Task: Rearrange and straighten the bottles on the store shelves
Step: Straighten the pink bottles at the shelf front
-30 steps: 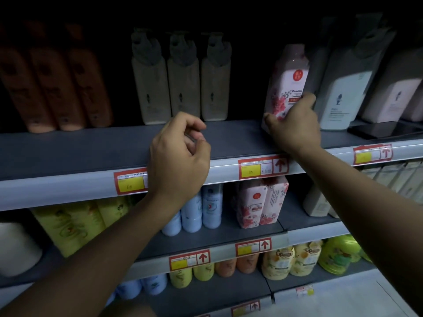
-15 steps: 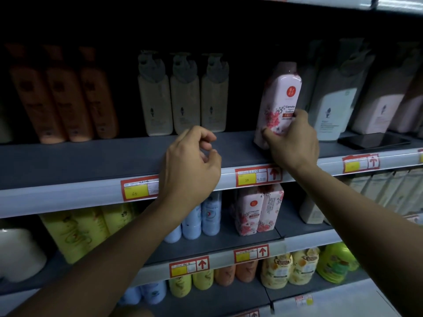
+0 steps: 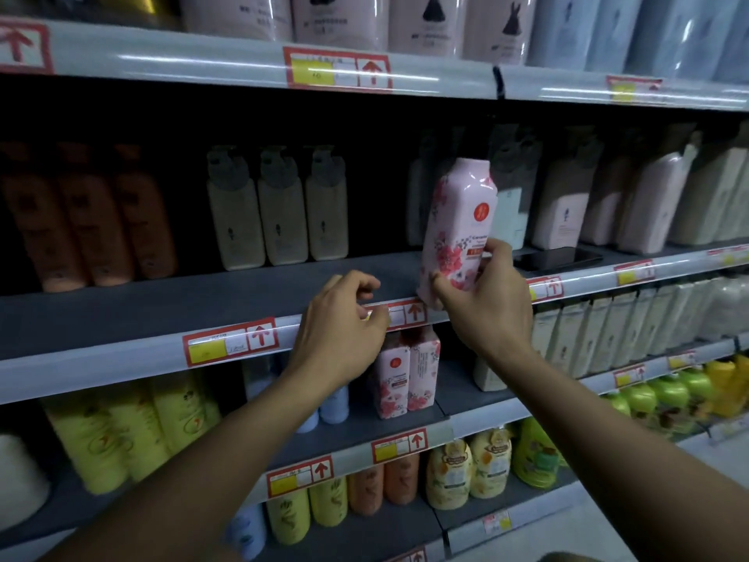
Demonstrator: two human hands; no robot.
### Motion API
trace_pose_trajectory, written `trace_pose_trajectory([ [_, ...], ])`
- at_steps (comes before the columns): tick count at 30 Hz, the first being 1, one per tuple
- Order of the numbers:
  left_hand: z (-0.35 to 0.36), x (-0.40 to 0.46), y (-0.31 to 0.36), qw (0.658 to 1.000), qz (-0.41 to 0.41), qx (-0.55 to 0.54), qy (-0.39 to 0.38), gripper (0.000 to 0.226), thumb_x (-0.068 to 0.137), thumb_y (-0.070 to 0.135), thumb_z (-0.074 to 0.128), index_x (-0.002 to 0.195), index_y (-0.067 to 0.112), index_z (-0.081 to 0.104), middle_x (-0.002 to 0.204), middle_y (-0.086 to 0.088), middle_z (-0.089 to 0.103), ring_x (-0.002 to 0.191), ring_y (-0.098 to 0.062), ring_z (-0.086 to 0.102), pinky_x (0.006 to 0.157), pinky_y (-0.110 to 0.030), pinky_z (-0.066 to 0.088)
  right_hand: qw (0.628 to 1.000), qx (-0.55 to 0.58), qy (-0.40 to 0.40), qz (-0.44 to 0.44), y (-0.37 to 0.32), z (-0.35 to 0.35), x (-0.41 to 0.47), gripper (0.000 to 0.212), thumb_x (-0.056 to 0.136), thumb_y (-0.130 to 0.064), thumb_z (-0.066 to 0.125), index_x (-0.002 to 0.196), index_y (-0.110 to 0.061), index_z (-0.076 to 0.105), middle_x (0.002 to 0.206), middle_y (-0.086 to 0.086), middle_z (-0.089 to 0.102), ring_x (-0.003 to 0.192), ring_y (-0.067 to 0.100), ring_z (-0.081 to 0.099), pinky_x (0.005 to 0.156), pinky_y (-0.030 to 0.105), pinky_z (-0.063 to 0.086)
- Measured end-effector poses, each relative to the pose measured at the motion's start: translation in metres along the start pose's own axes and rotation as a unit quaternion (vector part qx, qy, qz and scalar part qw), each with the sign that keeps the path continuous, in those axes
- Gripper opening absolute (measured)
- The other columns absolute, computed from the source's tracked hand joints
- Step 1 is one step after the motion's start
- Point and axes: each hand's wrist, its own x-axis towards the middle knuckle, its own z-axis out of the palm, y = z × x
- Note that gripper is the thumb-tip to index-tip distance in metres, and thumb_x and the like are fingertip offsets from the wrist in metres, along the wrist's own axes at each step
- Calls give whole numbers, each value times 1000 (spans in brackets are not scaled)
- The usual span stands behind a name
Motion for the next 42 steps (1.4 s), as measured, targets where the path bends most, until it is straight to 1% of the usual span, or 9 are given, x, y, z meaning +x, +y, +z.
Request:
trace_pose_trajectory([
  [4, 10, -17, 6, 999, -15, 21, -19, 27, 94, 24, 71, 120, 28, 66, 114, 8, 63, 91, -11, 66, 86, -38, 58, 1000, -3, 1, 25, 21, -18, -16, 70, 74, -50, 81, 128, -25, 45, 101, -8, 62, 97, 25, 67, 80, 45, 57],
  [7, 18, -28, 5, 999, -22, 23, -34, 26, 92, 22, 71, 117, 26, 67, 111, 8, 64, 87, -9, 65, 84, -34, 56, 999, -2, -10, 42, 39, -27, -29, 69, 71, -51, 79, 126, -28, 45, 103, -3, 68, 95, 26, 67, 78, 47, 57],
  [11, 31, -41, 0, 998, -25, 19, -58, 27, 90, 18, 72, 115, 25, 67, 112, 8, 64, 84, -3, 63, 83, -28, 53, 999, 0, -27, 46, 64, -34, -49, 70, 71, -49, 81, 126, -22, 47, 102, -3, 64, 87, 22, 60, 71, 37, 49],
  [16, 47, -54, -8, 997, -25, 25, -75, 26, 91, 18, 71, 116, 23, 68, 110, 6, 64, 88, -12, 62, 86, -35, 56, 998, -11, -63, 25, 99, -31, -72, 65, 69, -39, 87, 115, -25, 43, 97, -2, 62, 84, 22, 61, 57, 32, 43],
  [21, 66, -63, -16, 994, -32, 23, -101, 28, 90, 18, 71, 117, 25, 67, 113, 5, 62, 91, -13, 64, 86, -39, 58, 995, -24, -88, 42, 127, -24, -86, 65, 69, -36, 88, 112, -24, 41, 98, 0, 59, 82, 23, 56, 56, 30, 39],
  [26, 93, -64, -23, 992, -36, 15, -116, 33, 93, 20, 72, 125, 20, 67, 117, 3, 67, 89, -8, 65, 73, -12, 45, 991, -42, -119, 44, 157, -13, -91, 62, 70, -33, 88, 109, -27, 39, 100, 0, 62, 88, 27, 62, 62, 38, 50],
  [33, 150, -57, -21, 988, -33, -37, -144, 55, 93, 39, 76, 142, 19, 59, 133, 0, 66, 109, -14, 67, 91, -31, 55, 986, -18, -156, 48, 192, 7, -95, 58, 75, -47, 84, 107, -23, 42, 96, -1, 66, 84, 23, 65, 58, 36, 47],
  [38, 191, -53, -23, 985, -51, -85, -143, 47, 92, 35, 76, 134, 26, 59, 122, 8, 70, 105, -10, 68, 91, -40, 60, 985, -5, -160, 68, 212, 30, -90, 57, 70, -45, 80, 109, -24, 44, 96, 0, 67, 86, 26, 67, 65, 41, 53],
  [42, 211, -50, -34, 987, -61, -95, -113, 47, 93, 31, 76, 137, 26, 59, 124, 9, 70, 101, -2, 67, 87, -27, 59, 986, -10, -153, 62, 225, 45, -82, 55, 75, -35, 83, 113, -24, 45, 101, 0, 68, 90, 24, 67, 66, 36, 49],
])
